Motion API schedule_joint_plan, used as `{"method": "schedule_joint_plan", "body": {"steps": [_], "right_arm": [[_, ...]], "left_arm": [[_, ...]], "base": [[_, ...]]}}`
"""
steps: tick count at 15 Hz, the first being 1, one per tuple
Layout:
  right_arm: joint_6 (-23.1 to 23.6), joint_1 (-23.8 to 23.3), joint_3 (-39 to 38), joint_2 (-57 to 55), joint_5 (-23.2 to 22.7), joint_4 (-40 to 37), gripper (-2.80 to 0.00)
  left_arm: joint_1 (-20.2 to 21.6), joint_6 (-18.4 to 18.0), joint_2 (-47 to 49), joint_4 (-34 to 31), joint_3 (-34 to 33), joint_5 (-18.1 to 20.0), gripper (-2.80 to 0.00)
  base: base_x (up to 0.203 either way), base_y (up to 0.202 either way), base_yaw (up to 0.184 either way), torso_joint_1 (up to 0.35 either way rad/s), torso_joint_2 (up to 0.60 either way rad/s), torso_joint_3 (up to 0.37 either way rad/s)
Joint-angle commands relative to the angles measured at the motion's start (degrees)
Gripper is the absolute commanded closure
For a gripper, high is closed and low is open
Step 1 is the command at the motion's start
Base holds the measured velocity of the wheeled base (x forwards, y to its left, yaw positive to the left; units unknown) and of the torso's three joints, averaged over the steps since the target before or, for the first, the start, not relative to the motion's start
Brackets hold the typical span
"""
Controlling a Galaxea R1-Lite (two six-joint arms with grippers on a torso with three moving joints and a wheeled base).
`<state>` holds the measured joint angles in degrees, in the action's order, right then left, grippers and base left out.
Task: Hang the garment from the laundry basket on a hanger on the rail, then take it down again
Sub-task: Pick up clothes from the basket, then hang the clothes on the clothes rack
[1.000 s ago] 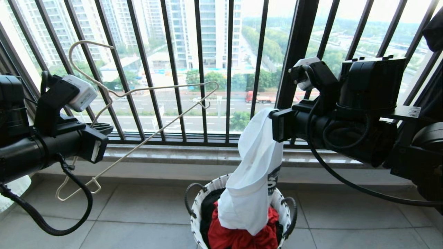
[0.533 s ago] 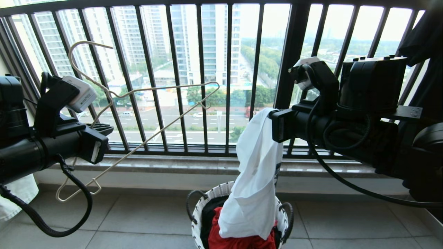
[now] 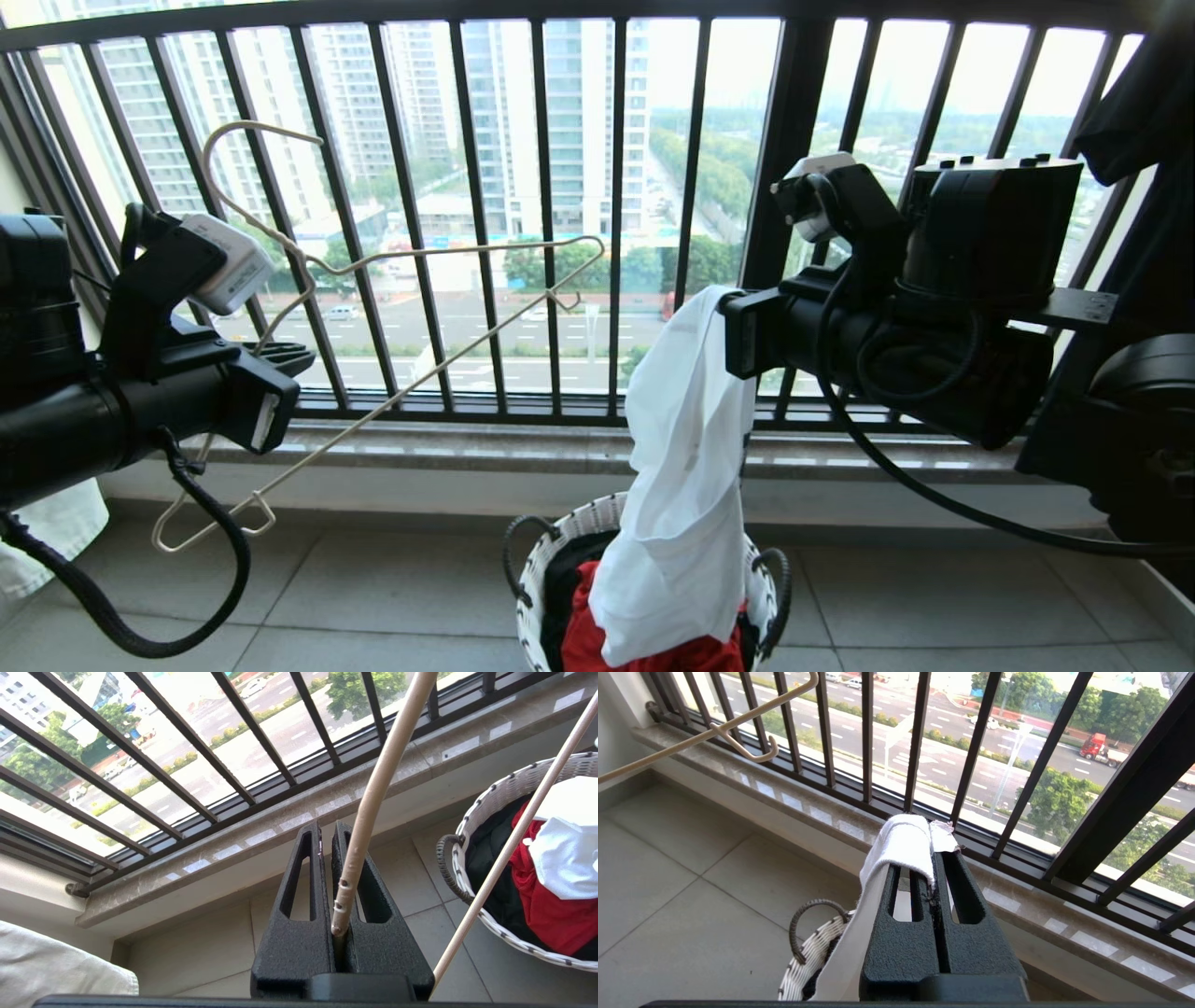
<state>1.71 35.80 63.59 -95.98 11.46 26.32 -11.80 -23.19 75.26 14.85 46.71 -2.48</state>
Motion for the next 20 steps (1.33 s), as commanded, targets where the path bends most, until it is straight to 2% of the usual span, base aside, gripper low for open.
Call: {"method": "schedule_joint_plan", "body": {"steps": [1, 2, 4, 6, 8, 11, 14, 16, 20], "right_arm": [[0.10, -0.11, 0.78, -1.82, 0.01, 0.15, 0.00], [0.17, -0.12, 2.32, -2.96, 0.09, -0.10, 0.00], [0.18, -0.16, 7.60, -5.12, 0.19, -2.99, 0.00], [-0.79, -0.22, 14.16, -6.49, 0.33, -11.48, 0.00], [-3.98, -0.21, 19.82, -7.23, 0.46, -18.38, 0.00], [-9.42, -0.28, 27.67, -9.12, 0.88, -27.73, 0.00], [-15.18, -0.21, 34.25, -11.11, 0.94, -35.81, 0.00], [-18.42, -0.15, 38.85, -12.97, 0.93, -40.16, 0.00], [-21.65, 0.15, 42.48, -15.46, 0.93, -41.70, 0.00]], "left_arm": [[-1.05, -0.18, -2.63, -3.84, 0.01, 0.04, 0.00], [-1.14, -0.18, -3.71, -8.25, 1.28, 0.52, 0.00], [-1.20, -0.13, -6.95, -14.82, 2.92, 3.98, 0.00], [-1.18, -0.10, -8.64, -18.67, 4.53, 5.46, 0.00], [-1.21, -0.46, -8.82, -18.89, 4.22, 5.51, 0.00], [-1.30, -4.71, -8.46, -19.09, 2.68, 5.72, 0.00], [-1.70, -4.78, -7.27, -18.81, 2.68, 5.73, 0.00], [-3.81, -4.30, -6.13, -18.72, 2.68, 5.56, 0.00], [-7.29, -2.75, -3.46, -18.50, 2.93, 5.29, 0.00]], "base": [[0.000, 0.000, 0.000, 0.000, 0.00, 0.000], [0.000, 0.000, 0.000, 0.000, 0.00, 0.000], [0.000, 0.000, 0.000, 0.000, 0.00, 0.000], [0.000, 0.000, 0.000, 0.000, 0.00, 0.000], [0.000, 0.000, 0.000, 0.000, 0.00, 0.000], [0.000, 0.000, 0.000, 0.000, 0.00, 0.000], [0.000, 0.000, 0.000, 0.000, 0.00, 0.000], [0.000, 0.000, 0.000, 0.000, 0.00, 0.000], [0.000, 0.000, 0.000, 0.000, 0.00, 0.000]]}}
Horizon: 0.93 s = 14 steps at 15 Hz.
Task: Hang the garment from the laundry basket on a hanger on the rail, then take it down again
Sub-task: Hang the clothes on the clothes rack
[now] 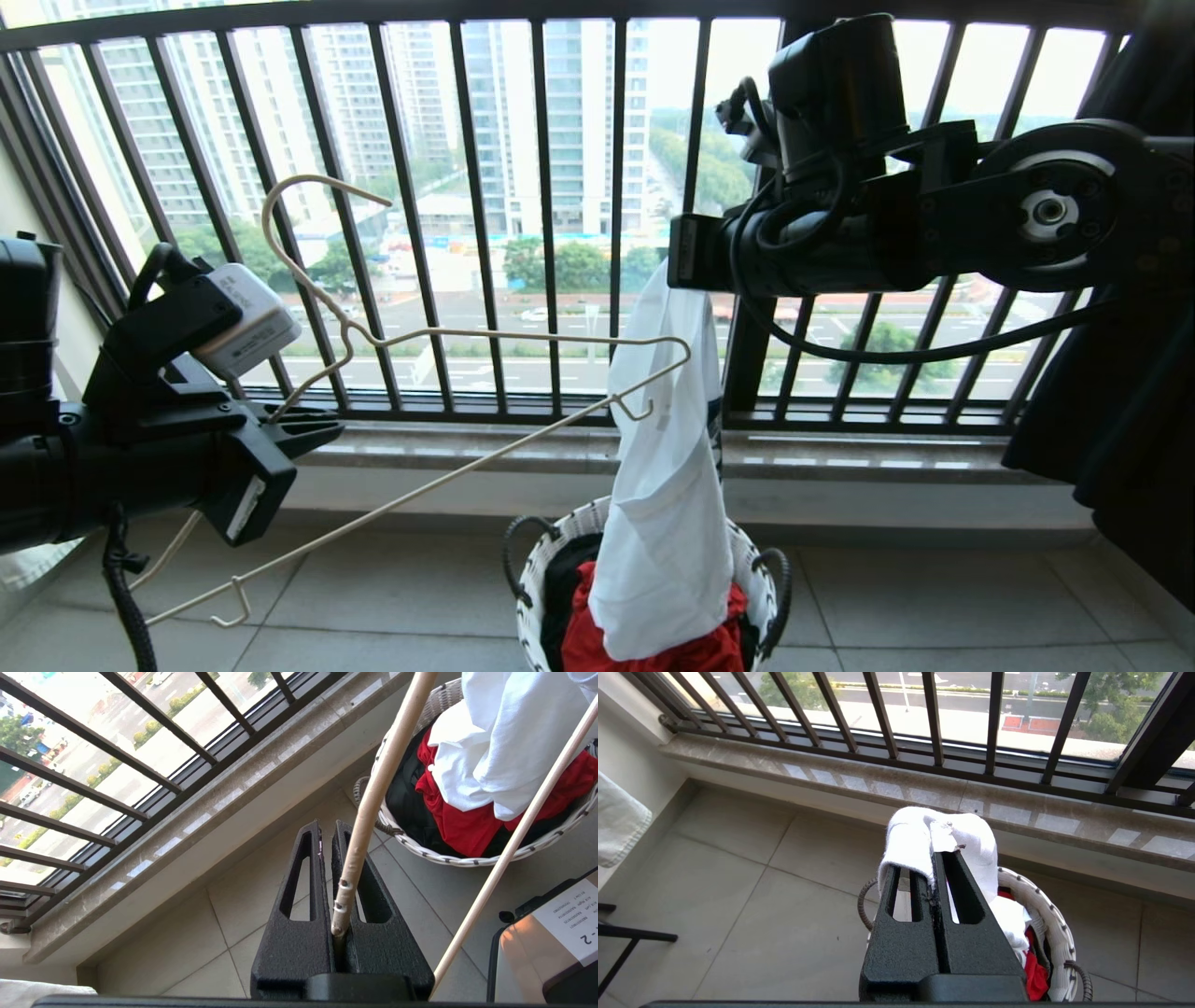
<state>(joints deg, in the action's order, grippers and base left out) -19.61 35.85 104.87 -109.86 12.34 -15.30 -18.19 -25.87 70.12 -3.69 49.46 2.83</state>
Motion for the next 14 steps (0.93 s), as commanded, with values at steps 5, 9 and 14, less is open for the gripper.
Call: {"method": "schedule_joint_plan", "body": {"steps": [5, 9, 14], "right_arm": [[-1.19, 0.62, 1.30, -1.59, 0.06, -0.14, 0.00], [-1.13, 0.62, 1.30, -1.50, 0.06, -0.17, 0.00], [-1.57, 1.24, 1.48, -1.67, 0.23, 0.27, 0.00]], "left_arm": [[-0.97, 0.91, 6.82, 8.60, -0.76, -5.99, 0.00], [-0.97, 1.87, 6.96, 11.78, -1.47, -7.49, 0.00], [-3.42, 2.97, 9.08, 11.96, -1.15, -8.26, 0.00]], "base": [[0.000, 0.000, 0.000, 0.000, 0.00, 0.000], [0.000, 0.000, 0.000, 0.000, 0.00, 0.000], [0.000, 0.000, 0.000, 0.000, 0.00, 0.000]]}}
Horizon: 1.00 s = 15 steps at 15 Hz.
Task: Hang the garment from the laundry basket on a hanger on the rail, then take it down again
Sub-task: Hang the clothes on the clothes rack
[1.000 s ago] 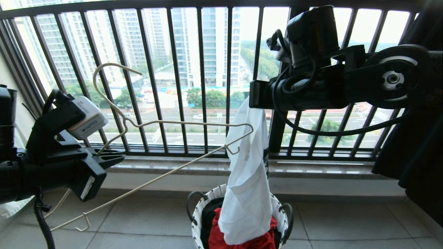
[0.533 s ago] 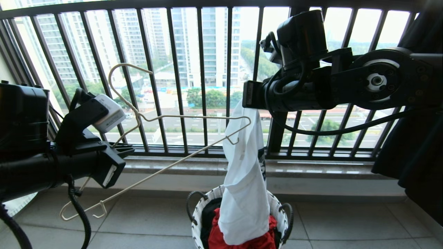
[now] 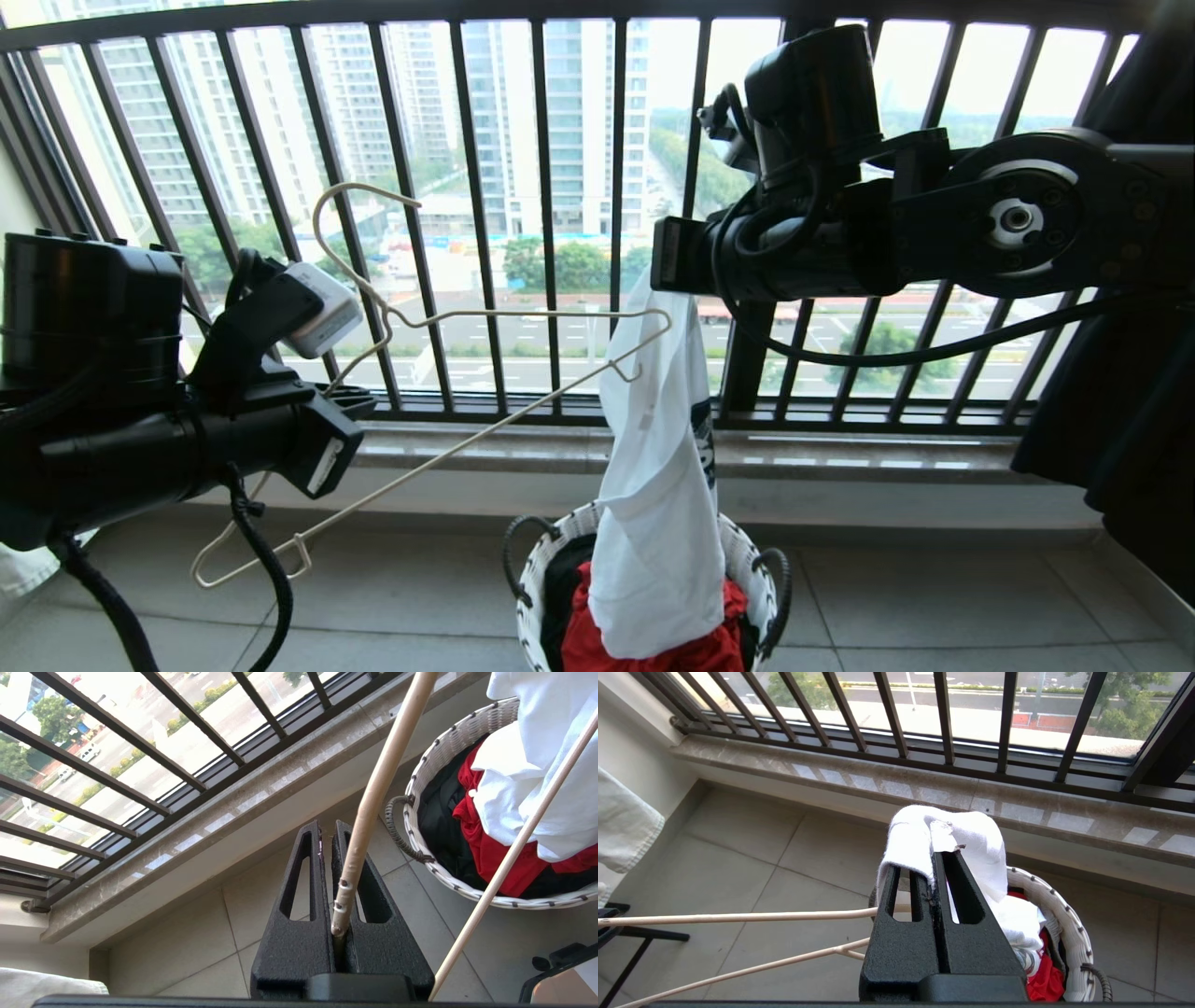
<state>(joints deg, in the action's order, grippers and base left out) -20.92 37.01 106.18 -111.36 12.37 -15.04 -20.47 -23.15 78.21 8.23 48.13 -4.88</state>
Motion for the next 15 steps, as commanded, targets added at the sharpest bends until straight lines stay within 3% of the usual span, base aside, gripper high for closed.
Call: {"method": "schedule_joint_plan", "body": {"steps": [1, 7, 11, 15], "right_arm": [[-0.99, 0.08, 0.66, -0.24, 0.26, 0.01, 0.00], [-5.70, -0.18, 4.29, -1.93, 3.00, 0.01, 0.00], [-7.21, -0.54, 5.35, -2.02, 4.06, 0.54, 0.00], [-7.12, -2.25, 5.60, -2.24, 4.15, 0.96, 0.00]], "left_arm": [[-1.76, 0.79, 1.49, 0.13, 0.42, -2.20, 0.00], [-7.37, 6.12, 4.31, 4.38, 2.37, -11.66, 0.00], [-8.33, 5.94, 6.12, 4.42, 2.84, -19.97, 0.00], [-8.36, 6.01, 5.90, 4.43, 3.64, -22.95, 0.00]], "base": [[0.000, 0.000, 0.000, 0.000, 0.00, 0.000], [0.000, 0.000, 0.000, 0.000, 0.00, 0.000], [0.000, 0.000, 0.000, 0.000, 0.00, 0.000], [0.000, 0.000, 0.000, 0.000, 0.00, 0.000]]}}
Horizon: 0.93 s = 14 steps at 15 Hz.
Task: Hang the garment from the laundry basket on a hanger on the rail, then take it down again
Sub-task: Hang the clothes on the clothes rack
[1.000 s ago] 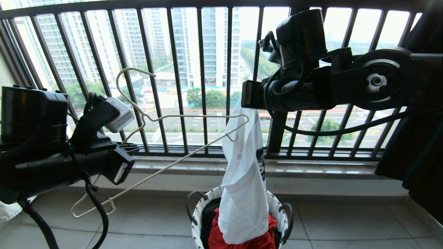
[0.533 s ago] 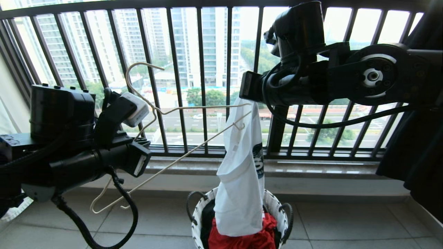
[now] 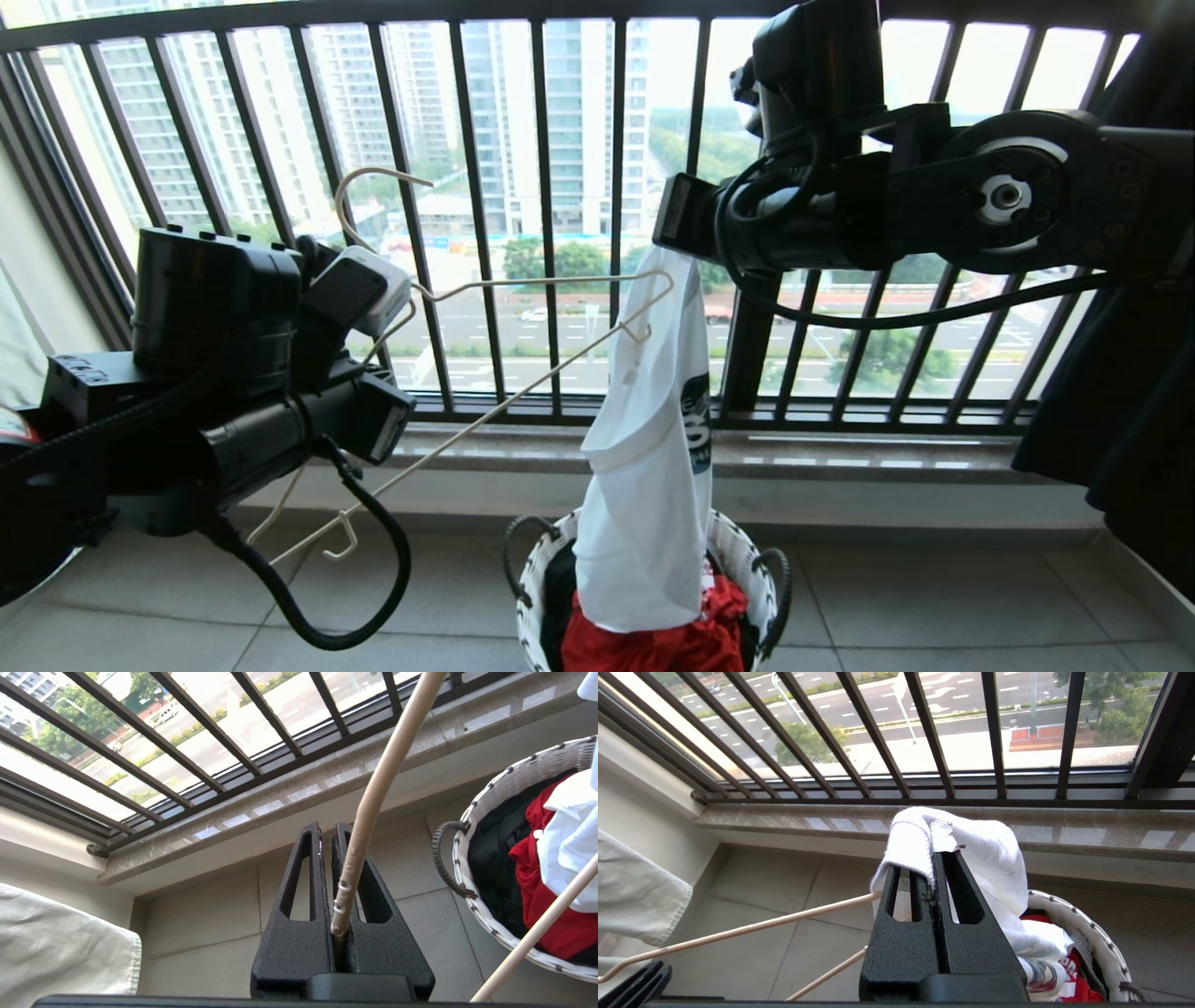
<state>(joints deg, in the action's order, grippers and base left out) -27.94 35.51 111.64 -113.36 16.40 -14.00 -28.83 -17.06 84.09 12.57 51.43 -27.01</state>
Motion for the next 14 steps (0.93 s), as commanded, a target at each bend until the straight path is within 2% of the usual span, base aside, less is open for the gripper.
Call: {"method": "schedule_joint_plan", "body": {"steps": [1, 3, 8, 14], "right_arm": [[-0.02, -1.15, 0.33, -0.46, 0.13, -0.06, 0.00], [-0.01, -1.41, 0.33, -0.46, 0.13, -0.15, 0.00], [-0.01, -1.34, 0.30, -0.37, -0.05, -0.15, 0.00], [-0.10, -1.41, 0.33, -1.34, -0.05, 1.99, 0.00]], "left_arm": [[0.02, -0.08, 0.26, 0.09, 0.49, -2.44, 0.00], [0.13, -0.05, 0.64, 0.34, 0.77, -4.15, 0.00], [0.10, 0.18, 2.14, 1.08, 1.29, -4.24, 0.00], [-3.44, 1.94, 2.93, 2.64, 1.13, -3.40, 0.00]], "base": [[0.000, 0.000, 0.000, 0.000, 0.00, 0.000], [0.000, 0.000, 0.000, 0.000, 0.00, 0.000], [0.000, 0.000, 0.000, 0.000, 0.00, 0.000], [0.000, 0.000, 0.000, 0.000, 0.00, 0.000]]}}
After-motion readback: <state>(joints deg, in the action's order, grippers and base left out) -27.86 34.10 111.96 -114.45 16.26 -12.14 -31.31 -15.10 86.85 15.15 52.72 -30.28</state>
